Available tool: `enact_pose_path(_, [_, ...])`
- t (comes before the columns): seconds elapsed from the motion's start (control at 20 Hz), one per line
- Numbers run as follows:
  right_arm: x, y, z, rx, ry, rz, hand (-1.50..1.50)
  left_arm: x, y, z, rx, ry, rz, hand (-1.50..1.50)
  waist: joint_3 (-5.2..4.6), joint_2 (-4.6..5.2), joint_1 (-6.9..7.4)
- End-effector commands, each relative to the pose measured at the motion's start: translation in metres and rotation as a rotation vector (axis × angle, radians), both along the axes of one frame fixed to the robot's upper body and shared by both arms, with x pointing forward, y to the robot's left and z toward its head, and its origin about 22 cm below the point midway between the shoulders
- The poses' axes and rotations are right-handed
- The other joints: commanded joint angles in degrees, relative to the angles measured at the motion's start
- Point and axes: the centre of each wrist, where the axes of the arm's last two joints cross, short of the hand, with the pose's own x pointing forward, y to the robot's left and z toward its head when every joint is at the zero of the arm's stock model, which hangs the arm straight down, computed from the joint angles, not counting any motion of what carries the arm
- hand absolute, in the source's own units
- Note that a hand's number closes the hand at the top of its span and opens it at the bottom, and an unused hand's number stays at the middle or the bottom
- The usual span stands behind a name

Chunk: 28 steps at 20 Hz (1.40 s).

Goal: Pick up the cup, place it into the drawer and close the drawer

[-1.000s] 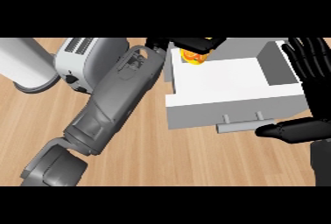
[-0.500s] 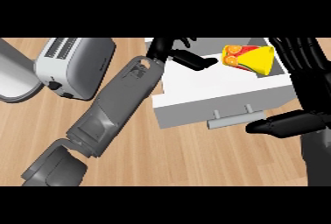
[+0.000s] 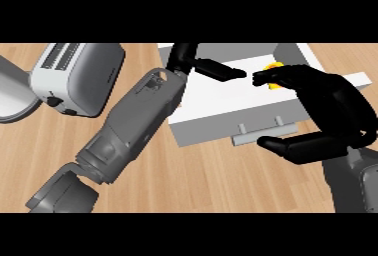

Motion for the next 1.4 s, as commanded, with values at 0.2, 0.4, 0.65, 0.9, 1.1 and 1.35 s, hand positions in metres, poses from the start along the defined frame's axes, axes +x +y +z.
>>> enact_pose_path(0.2, [-0.008, 0.010, -0.012, -0.321, 0.093, 0.304, 1.50, 0.001, -0.003, 0.013, -0.202, -0.097, 0.037, -1.50, -0.08, -0.93, 2.22])
enact_pose_path(0.4, [-0.015, 0.000, -0.015, -0.555, 0.121, 0.260, -1.50, 0.002, -0.001, 0.009, -0.218, -0.087, 0.078, -1.50, -0.04, -1.57, 4.72])
enact_pose_path(0.65, [-0.025, -0.001, -0.022, -0.743, 0.024, 0.066, -1.50, 0.002, 0.009, -0.007, -0.242, -0.069, 0.110, -1.50, 0.03, -1.92, 7.99])
enact_pose_path(0.9, [-0.016, -0.004, -0.091, -0.819, 0.128, -0.034, -1.50, -0.002, 0.011, -0.012, -0.314, -0.090, 0.073, -1.50, 0.03, -2.47, 11.56])
enact_pose_path(1.1, [0.002, 0.014, -0.132, -0.920, 0.169, 0.019, -1.50, -0.002, 0.035, -0.030, -0.325, -0.078, 0.084, -1.50, 0.02, -2.31, 12.95])
enact_pose_path(1.35, [0.036, 0.009, -0.169, -0.994, 0.222, 0.006, 1.50, -0.012, 0.044, -0.048, -0.362, -0.075, 0.092, -1.50, 0.06, -2.47, 15.01])
